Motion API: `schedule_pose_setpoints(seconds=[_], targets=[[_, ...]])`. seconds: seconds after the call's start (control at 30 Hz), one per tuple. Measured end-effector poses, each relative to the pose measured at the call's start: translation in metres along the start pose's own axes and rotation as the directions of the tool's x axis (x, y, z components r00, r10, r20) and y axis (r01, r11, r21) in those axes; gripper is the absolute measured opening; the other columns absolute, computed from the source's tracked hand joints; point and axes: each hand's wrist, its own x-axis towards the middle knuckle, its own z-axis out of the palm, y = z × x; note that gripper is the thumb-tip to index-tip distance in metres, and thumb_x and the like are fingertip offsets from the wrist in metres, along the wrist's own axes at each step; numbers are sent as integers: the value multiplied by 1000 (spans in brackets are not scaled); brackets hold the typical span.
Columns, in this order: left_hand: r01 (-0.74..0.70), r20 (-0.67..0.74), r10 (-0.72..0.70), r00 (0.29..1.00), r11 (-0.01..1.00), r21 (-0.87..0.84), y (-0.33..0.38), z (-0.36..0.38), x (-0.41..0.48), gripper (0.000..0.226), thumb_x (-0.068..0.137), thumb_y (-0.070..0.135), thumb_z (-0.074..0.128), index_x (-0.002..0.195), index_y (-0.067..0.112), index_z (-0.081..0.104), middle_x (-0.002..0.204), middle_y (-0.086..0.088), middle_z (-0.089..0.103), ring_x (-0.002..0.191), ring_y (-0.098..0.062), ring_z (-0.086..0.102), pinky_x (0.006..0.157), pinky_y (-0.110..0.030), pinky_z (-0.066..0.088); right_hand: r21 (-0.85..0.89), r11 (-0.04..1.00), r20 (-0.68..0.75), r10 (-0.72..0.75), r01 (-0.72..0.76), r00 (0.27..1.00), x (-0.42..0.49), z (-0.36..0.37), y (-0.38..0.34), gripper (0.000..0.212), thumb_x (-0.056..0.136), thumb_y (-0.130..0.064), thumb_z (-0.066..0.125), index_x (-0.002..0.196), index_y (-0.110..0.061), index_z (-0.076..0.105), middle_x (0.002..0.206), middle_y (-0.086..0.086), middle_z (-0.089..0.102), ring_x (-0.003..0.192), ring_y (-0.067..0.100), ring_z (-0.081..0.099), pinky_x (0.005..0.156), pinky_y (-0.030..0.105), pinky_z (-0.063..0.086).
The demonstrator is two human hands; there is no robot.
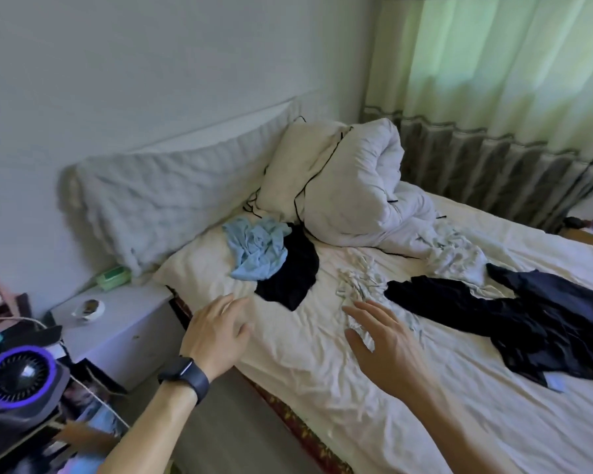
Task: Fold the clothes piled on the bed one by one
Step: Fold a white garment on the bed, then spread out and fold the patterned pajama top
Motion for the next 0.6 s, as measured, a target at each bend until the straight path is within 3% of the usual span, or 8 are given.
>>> schedule_pose_setpoints(seconds=[0.17, 0.3, 0.4, 0.6], targets=[[-79, -32, 79, 996, 997, 7, -69, -27, 59, 47, 95, 26, 61, 141, 20, 55, 149, -4, 47, 138, -23, 43, 111, -36, 34, 16, 997, -26, 81, -81, 996, 59, 38, -47, 43, 102, -44, 54, 145, -35, 55, 153, -11, 50, 148, 11, 36, 120, 35, 34], [-110, 22, 110, 994, 994, 15, -113, -29, 106, 49, 97, 32, 57, 145, 25, 50, 154, -1, 41, 142, -21, 38, 115, -36, 31, 55, 982, -49, 182, -179, 982, 90, 63, -66, 43, 100, -41, 58, 142, -34, 58, 150, -12, 52, 145, 11, 41, 115, 39, 41], [-132, 56, 130, 990, 991, 29, -136, -17, 144, 50, 97, 34, 55, 146, 27, 48, 155, 0, 39, 143, -19, 37, 115, -35, 30, 71, 969, -43, 239, -235, 970, 115, 86, -67, 44, 100, -39, 59, 143, -31, 58, 149, -12, 53, 144, 11, 43, 115, 41, 41], [-196, 210, 183, 960, 980, 41, -164, 39, 231, 51, 100, 35, 49, 150, 31, 40, 159, 6, 33, 146, -12, 29, 115, -29, 25, 69, 918, 44, 388, -390, 921, 172, 141, -42, 44, 101, -46, 55, 145, -39, 52, 150, -21, 48, 145, 5, 37, 118, 32, 33]])
